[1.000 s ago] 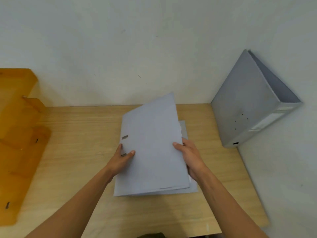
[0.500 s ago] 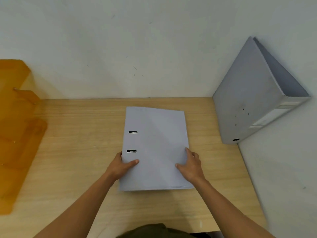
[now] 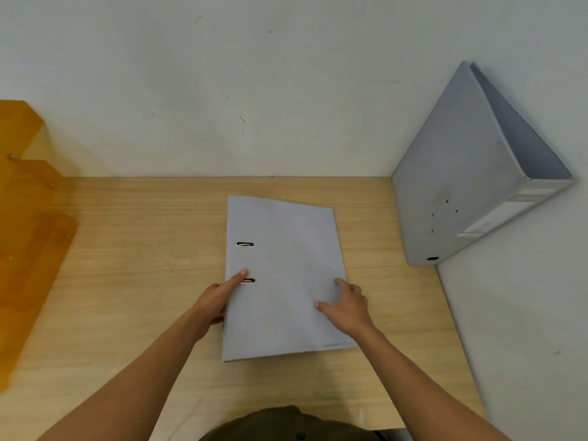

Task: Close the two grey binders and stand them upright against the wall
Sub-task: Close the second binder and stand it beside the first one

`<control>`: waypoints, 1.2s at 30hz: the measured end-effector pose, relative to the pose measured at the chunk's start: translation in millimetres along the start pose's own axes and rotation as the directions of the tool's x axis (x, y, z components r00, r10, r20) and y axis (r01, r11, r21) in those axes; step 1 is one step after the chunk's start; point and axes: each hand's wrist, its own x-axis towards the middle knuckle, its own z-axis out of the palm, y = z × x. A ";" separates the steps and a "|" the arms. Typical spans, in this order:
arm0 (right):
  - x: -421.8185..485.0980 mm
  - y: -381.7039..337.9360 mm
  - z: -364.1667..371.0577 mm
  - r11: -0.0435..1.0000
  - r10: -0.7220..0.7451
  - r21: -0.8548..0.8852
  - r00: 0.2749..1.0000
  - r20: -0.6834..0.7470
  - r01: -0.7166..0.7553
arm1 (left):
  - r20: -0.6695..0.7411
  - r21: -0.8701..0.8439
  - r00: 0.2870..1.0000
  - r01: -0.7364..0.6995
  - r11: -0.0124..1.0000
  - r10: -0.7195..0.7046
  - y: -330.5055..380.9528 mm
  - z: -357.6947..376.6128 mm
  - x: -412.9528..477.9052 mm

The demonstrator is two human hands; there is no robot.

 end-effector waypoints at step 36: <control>-106.1 -59.1 -132.8 0.664 -0.460 0.529 0.847 -0.268 0.528 | 0.481 0.035 0.486 -0.842 0.538 0.730 113.8 107.5 -88.0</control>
